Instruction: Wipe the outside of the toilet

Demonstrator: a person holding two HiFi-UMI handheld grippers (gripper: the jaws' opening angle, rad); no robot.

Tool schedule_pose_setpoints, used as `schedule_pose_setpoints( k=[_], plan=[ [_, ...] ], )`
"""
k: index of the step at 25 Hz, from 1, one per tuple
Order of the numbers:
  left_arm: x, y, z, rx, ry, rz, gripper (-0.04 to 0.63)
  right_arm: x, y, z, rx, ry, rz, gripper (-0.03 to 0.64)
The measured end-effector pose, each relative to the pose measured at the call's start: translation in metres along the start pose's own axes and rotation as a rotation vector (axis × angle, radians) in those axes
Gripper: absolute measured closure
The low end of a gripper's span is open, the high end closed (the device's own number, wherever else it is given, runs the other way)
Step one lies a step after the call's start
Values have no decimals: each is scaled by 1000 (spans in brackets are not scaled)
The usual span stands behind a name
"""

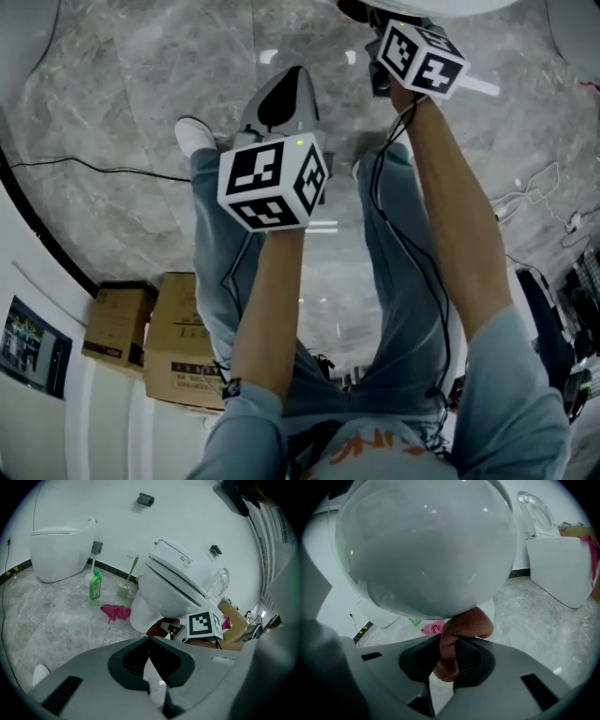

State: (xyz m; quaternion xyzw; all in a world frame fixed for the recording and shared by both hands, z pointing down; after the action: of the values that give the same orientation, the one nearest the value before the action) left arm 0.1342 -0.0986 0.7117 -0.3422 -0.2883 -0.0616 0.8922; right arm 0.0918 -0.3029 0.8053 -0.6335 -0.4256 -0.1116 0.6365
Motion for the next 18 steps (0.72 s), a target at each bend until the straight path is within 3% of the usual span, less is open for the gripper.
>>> schedule_pose_setpoints(
  k=[18],
  plan=[
    [-48,53,68,22,32,25,600,1,-10,115,-24,37,38,543]
  ],
)
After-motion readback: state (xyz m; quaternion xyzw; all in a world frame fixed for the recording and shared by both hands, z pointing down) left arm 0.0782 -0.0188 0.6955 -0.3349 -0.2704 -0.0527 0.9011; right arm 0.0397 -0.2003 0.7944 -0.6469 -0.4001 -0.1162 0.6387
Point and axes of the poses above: the fingertips, and each gripper's own axes: y backward along the fingers, z to its left, x out of its underside, the point moved 5 cm from there along y, backward along the fingers, and after that the axes turned 12 degrees about x, right-handed, at the moved point
